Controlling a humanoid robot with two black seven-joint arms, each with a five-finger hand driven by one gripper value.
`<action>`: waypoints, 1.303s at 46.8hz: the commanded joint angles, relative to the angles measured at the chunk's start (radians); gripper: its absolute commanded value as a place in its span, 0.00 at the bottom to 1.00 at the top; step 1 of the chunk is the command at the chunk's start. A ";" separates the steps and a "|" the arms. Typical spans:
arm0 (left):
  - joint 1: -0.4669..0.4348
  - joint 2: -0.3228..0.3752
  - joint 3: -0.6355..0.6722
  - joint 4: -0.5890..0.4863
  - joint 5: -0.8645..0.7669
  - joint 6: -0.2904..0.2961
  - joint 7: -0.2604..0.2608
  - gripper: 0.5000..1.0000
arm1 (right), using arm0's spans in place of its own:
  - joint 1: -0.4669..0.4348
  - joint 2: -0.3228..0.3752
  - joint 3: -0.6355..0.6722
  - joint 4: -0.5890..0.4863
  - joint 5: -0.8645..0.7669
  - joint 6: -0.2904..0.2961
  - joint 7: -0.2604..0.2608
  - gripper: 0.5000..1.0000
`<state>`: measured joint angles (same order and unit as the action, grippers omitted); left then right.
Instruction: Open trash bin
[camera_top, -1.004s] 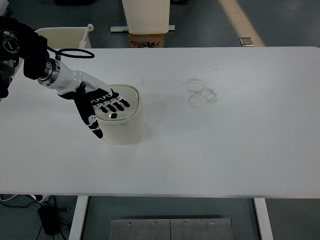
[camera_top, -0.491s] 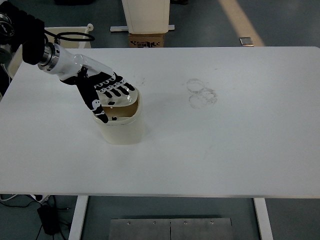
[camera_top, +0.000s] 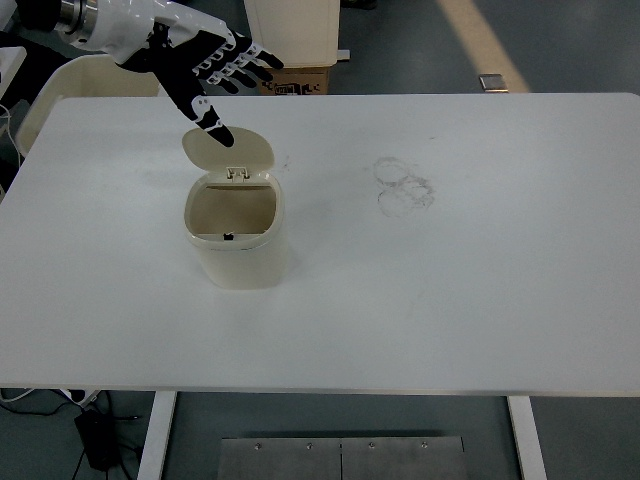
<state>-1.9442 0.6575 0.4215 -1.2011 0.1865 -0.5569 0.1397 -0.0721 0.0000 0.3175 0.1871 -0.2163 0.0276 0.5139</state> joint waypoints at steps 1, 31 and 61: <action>0.002 0.011 -0.004 0.012 -0.010 0.000 0.000 1.00 | 0.000 0.000 0.000 0.000 0.000 0.000 0.000 0.98; 0.269 0.001 -0.363 0.454 -0.121 0.026 -0.014 1.00 | 0.000 0.000 0.000 0.002 -0.001 0.000 0.000 0.98; 0.691 -0.052 -0.800 0.770 -0.377 0.078 -0.210 1.00 | -0.005 0.000 0.000 0.002 0.000 0.000 0.000 0.98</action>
<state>-1.2898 0.6057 -0.3512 -0.4603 -0.1731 -0.4809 -0.0400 -0.0758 0.0000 0.3176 0.1881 -0.2162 0.0277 0.5141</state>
